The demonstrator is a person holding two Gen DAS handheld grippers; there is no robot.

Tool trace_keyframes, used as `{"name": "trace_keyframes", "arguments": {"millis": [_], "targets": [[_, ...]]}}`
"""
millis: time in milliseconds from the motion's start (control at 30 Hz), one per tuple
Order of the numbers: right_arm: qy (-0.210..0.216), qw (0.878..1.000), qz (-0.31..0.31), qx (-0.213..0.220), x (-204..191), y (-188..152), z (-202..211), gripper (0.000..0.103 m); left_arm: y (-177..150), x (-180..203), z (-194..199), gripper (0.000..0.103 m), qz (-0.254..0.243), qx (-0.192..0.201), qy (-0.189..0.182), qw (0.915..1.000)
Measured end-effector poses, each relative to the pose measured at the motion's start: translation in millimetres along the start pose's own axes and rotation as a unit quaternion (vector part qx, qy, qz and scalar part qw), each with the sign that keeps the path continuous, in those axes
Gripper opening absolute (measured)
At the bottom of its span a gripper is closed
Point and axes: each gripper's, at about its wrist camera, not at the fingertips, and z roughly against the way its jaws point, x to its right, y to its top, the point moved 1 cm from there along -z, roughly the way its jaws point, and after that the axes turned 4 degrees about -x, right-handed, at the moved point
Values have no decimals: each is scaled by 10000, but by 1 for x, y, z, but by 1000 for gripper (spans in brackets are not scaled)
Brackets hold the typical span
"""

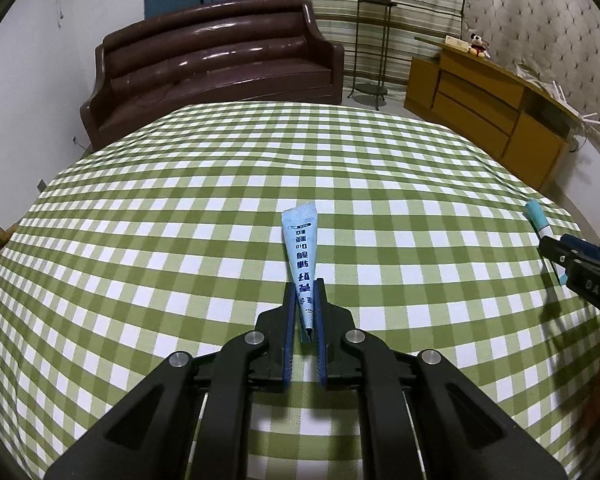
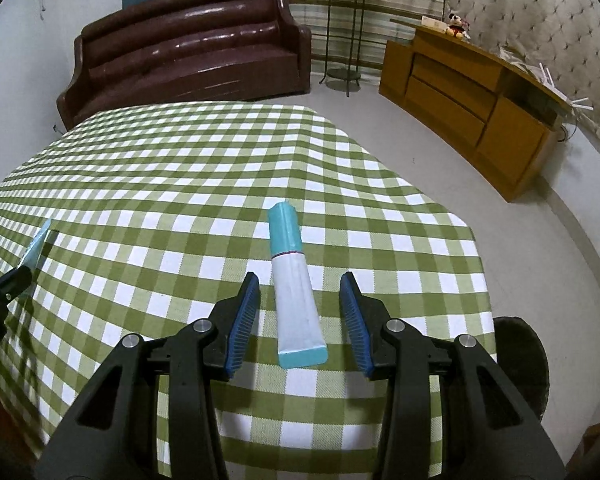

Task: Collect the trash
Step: 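Lower the right gripper onto the teal-capped white tube and grasp it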

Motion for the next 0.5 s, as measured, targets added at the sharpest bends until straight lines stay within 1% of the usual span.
{"name": "trace_keyframes", "arguments": {"millis": [167, 200, 300, 367, 500], "targets": [[-17, 9999, 92, -57, -4, 1, -2, 38, 2, 0, 0, 9, -17, -1, -50, 10000], [8, 9999, 98, -59, -4, 0, -3, 34, 2, -1, 0, 9, -19, 2, -55, 10000], [49, 9999, 129, -50, -7, -2, -3, 28, 3, 2, -1, 9, 1, -8, -56, 10000], [41, 9998, 166, -42, -11, -3, -2, 21, 4, 3, 0, 9, 7, -10, -62, 10000], [47, 9998, 175, -38, -13, -6, 0, 20, 5, 2, -1, 9, -6, -16, -62, 10000]]}}
